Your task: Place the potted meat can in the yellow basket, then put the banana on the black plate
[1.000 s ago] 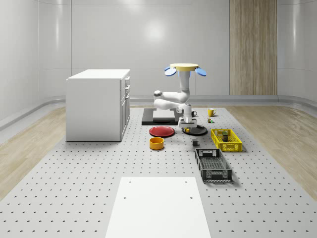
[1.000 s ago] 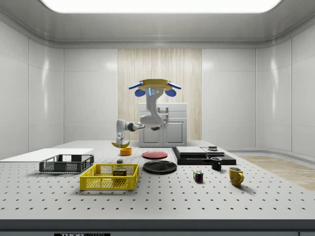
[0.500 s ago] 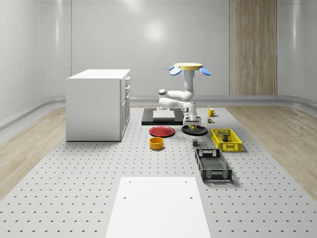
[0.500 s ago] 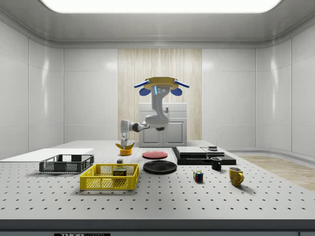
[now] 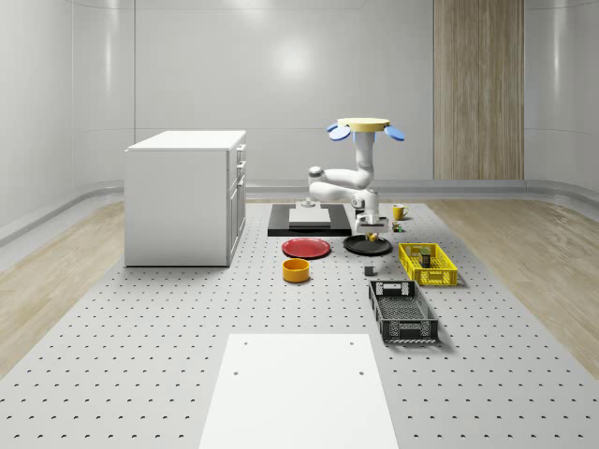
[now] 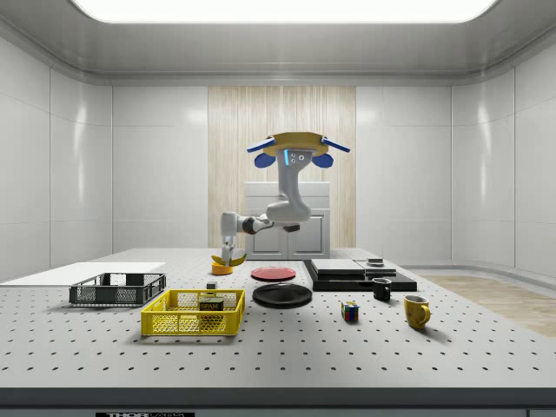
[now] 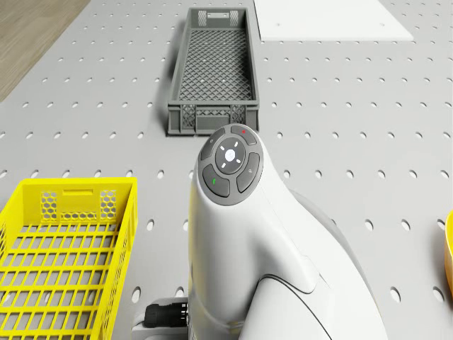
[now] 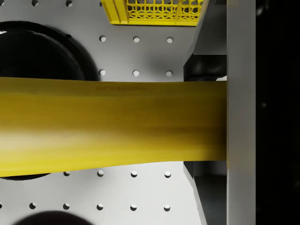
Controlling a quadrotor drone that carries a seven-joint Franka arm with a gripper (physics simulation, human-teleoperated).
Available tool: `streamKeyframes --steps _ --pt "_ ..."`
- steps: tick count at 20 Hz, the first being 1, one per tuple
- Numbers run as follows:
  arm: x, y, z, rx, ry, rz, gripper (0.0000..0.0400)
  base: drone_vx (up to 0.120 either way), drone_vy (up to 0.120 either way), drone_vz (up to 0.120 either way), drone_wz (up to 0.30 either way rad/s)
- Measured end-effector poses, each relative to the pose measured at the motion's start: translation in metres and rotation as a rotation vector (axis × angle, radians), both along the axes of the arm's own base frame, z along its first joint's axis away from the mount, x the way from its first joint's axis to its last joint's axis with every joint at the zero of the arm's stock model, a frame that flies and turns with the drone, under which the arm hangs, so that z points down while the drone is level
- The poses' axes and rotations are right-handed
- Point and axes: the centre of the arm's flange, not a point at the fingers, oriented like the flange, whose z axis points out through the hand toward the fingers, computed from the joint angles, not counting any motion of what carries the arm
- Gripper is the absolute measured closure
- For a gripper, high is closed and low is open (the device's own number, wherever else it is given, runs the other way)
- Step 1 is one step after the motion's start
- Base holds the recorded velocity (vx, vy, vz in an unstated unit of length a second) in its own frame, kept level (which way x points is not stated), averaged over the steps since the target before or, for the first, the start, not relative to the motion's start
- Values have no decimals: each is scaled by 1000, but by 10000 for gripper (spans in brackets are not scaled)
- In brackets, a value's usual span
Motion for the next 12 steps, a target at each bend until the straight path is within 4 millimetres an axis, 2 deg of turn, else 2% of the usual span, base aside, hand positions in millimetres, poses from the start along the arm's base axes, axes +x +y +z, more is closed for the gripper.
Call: streamKeyframes --steps 2,8,12 --pt "0 0 0 0 0 0 206 -120 100 0 0" --pt "0 0 0 0 0 0 206 -120 0 -7 0" --pt "0 0 0 0 0 0 206 -120 0 -120 0"
